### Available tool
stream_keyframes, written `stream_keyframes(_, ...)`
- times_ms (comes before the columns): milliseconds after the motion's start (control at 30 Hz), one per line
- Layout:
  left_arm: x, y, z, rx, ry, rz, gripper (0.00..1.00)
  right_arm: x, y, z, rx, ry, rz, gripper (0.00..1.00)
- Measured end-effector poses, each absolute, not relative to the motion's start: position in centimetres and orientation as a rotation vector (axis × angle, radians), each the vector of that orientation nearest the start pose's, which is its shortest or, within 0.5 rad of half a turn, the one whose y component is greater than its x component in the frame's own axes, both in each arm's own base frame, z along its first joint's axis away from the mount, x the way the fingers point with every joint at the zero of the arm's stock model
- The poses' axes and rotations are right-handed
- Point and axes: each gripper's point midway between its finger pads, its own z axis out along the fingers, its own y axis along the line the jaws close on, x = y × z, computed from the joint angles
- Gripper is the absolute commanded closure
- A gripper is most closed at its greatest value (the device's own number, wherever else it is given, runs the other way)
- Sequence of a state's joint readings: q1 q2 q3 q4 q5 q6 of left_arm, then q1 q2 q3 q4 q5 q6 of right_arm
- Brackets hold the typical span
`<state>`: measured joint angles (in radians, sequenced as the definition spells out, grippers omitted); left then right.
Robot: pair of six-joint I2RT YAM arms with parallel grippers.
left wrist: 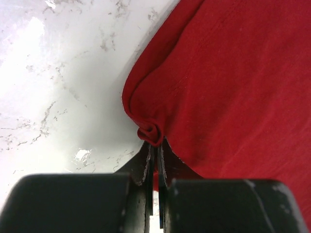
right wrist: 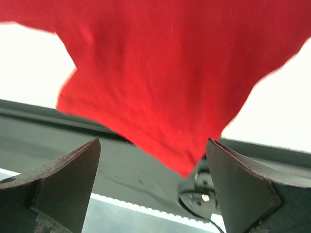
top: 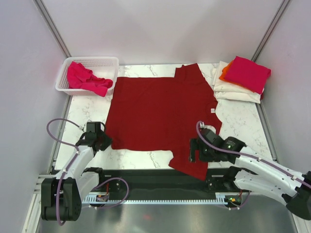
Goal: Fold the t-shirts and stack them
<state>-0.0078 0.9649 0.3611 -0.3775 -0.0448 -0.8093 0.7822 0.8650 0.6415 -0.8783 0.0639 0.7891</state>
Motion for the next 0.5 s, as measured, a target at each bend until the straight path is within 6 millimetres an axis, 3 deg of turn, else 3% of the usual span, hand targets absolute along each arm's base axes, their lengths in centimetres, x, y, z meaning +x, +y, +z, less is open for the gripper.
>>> stream_keyframes(200,22.2,-2.8,1.8,-1.008,2.355,-0.289,0.98,6.2,15.2,3.7,-0.125,2.886,0.265,0.13)
stream_keyframes(333,22.4,-2.9,1.9,-1.002,2.351,-0.302,0.98,4.6,16.0,1.4,-0.222,2.929,0.14,0.15)
stream_keyframes(500,22.5,-3.2,2.0,-0.992,2.349,-0.325,0.98,5.2,16.9,1.1,-0.239,2.918,0.052,0.19)
